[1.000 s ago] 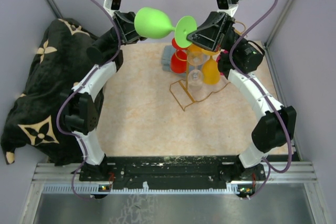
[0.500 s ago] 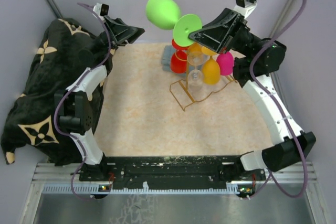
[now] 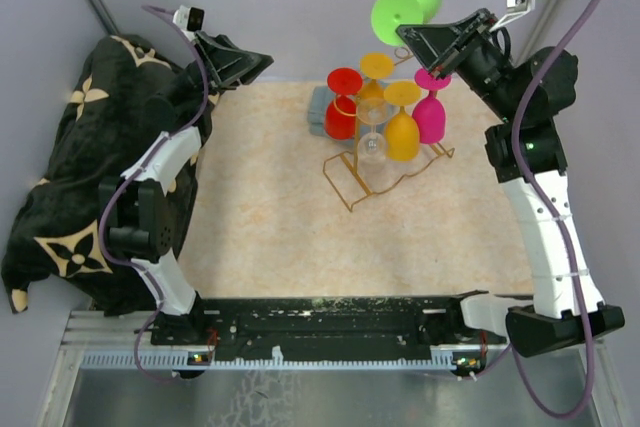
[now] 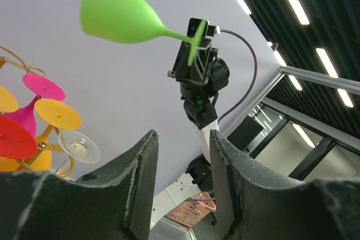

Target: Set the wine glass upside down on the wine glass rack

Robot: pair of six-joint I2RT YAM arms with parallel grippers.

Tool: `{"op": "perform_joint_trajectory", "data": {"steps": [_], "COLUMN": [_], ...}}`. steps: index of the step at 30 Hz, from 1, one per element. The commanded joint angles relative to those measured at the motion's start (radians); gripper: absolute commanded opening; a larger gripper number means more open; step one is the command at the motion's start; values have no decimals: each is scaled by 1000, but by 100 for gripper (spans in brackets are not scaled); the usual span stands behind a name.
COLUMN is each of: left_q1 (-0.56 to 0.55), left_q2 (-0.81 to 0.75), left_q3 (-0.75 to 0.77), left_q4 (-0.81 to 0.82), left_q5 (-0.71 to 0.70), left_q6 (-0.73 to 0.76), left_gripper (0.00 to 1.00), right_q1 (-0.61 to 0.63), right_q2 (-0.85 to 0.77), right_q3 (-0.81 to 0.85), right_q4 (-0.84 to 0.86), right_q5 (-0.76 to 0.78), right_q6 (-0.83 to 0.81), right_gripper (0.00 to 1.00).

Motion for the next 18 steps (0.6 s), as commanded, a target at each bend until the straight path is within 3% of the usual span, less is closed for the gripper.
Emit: {"op": "perform_joint_trajectory", "data": {"steps": [1, 10, 18], "left_q1": [-1, -2, -2], "left_q2": [-46, -52, -60], "left_q3": [-1, 4, -1], "left_q4": [203, 198, 197], "left_q5": [14, 16, 20], "left_q6": [-6, -7, -10], "left_gripper": [48, 47, 47], "right_q1": [-7, -26, -147], "right_q2": [-42, -54, -53], "right_q3": [82, 108, 67], "right_q4": [-242, -379, -398], "right_q5": [268, 577, 612], "right_q6": [-270, -409, -374], "right_gripper": [0, 0, 0]}}
